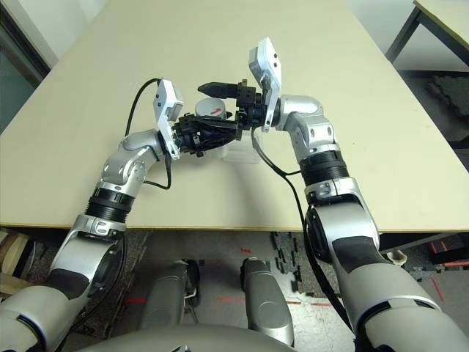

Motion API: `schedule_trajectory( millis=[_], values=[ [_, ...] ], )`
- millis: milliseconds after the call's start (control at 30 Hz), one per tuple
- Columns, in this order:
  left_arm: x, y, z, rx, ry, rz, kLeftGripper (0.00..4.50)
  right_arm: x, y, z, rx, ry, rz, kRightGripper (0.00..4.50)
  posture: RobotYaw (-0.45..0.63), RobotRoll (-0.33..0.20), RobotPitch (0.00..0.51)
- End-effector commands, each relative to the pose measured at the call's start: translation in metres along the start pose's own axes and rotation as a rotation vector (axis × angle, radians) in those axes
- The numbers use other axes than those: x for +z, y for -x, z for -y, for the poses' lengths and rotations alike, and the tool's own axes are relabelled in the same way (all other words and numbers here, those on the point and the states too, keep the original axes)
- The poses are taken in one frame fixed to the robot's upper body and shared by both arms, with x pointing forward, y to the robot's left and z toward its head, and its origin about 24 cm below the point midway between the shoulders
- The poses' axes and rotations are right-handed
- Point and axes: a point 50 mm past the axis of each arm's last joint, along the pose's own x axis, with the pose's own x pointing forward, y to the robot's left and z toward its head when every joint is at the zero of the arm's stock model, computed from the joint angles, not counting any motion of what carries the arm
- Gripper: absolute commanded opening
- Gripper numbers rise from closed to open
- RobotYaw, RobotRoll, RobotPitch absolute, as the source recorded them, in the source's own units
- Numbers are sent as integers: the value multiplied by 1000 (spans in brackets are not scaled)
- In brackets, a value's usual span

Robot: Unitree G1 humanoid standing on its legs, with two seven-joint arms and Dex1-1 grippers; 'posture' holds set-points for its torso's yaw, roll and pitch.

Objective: Pour the medicine from the bottle into the box.

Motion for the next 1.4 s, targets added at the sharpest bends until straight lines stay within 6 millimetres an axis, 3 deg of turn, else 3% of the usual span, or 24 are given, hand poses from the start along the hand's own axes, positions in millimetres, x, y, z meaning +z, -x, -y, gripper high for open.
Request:
schedule_trajectory(
  millis=[33,1400],
  values=[
    [1,-4,7,-39,-15,0,2613,-1,3,6,-54,-5,-20,4500,-212,0,142],
    [0,5,3,-22,-20,-14,2613,2,64,28,-310,-39,-160,4500,-207,0,135]
  ],
)
